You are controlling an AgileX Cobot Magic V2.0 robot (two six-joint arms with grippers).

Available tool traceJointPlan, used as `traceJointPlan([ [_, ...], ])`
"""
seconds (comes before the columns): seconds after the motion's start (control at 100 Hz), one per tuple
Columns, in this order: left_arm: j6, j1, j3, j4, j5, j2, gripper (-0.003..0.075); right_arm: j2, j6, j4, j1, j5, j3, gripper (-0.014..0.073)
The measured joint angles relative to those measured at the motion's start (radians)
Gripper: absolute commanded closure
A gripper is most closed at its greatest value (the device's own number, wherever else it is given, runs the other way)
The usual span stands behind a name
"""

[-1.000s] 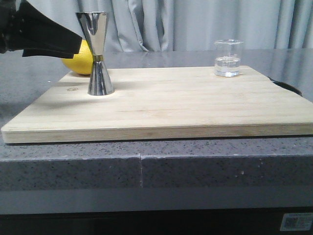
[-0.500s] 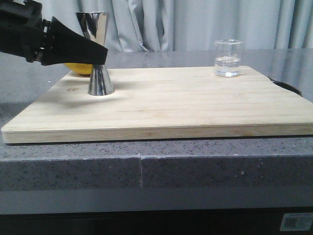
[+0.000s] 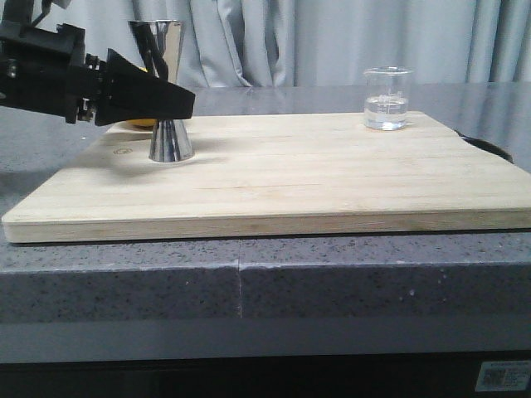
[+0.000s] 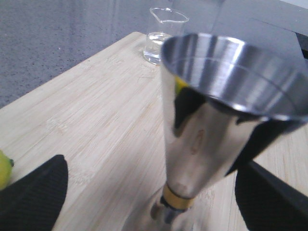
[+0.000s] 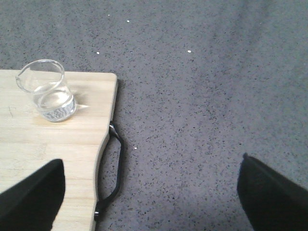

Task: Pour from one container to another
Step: 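Lower the open left gripper around the steel jigger's upper cup, then close the left gripper on the steel jigger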

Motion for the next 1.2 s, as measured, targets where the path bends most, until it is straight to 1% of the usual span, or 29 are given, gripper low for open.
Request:
traceJointPlan([
  [0.13,0.023,-0.019,0.000,-0.012,0.008,0.005,0.0102,0.000,0.000,0.001,0.000,0.000,0.000,-0.0063],
  [0.35,0.048,-0.039,0.000,-0.035,0.017,0.005,0.0178,0.000,0.000,0.001,0.000,-0.002,0.000,-0.0063],
  [1.2,0.049,-0.038,0.000,-0.041,0.017,0.005,0.0491,0.000,0.000,0.001,0.000,-0.002,0.000,-0.0063],
])
